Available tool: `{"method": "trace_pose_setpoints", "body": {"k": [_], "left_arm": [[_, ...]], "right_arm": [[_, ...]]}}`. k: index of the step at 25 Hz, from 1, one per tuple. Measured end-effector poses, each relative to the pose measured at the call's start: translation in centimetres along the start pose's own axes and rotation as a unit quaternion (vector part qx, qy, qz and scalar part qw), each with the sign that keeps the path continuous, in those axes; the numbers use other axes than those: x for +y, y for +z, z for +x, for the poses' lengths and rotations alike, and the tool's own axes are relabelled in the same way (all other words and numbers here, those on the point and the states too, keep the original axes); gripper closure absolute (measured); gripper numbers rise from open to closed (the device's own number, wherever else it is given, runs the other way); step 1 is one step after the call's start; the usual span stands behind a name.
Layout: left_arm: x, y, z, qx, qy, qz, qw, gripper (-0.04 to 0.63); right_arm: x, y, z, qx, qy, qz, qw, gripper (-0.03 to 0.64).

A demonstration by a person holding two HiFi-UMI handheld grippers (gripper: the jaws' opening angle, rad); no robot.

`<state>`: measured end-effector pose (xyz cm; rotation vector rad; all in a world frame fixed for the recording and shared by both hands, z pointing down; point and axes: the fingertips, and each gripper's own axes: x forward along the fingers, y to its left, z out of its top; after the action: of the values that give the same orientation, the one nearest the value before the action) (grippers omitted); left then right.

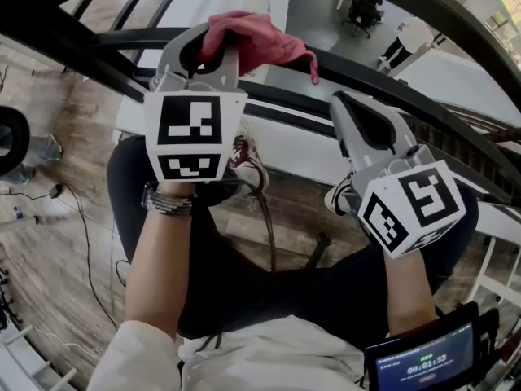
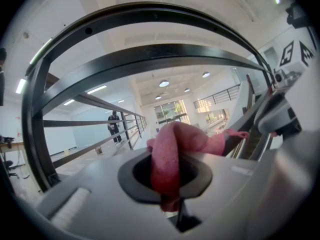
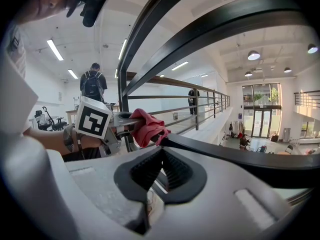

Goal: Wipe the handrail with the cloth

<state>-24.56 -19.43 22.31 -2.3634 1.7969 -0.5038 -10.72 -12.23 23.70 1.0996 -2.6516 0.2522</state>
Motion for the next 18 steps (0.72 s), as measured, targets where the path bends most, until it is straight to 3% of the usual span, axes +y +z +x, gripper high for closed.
{"method": "trace_pose_setpoints", "body": {"k": [18], "left_arm": [[-0.69, 0.22, 0.12, -0.003, -0.006, 0.005, 1.0, 0.568]], "right_arm": [[0.07, -0.2, 0.16, 0.003, 0.003, -0.001, 1.0, 0.615]]}}
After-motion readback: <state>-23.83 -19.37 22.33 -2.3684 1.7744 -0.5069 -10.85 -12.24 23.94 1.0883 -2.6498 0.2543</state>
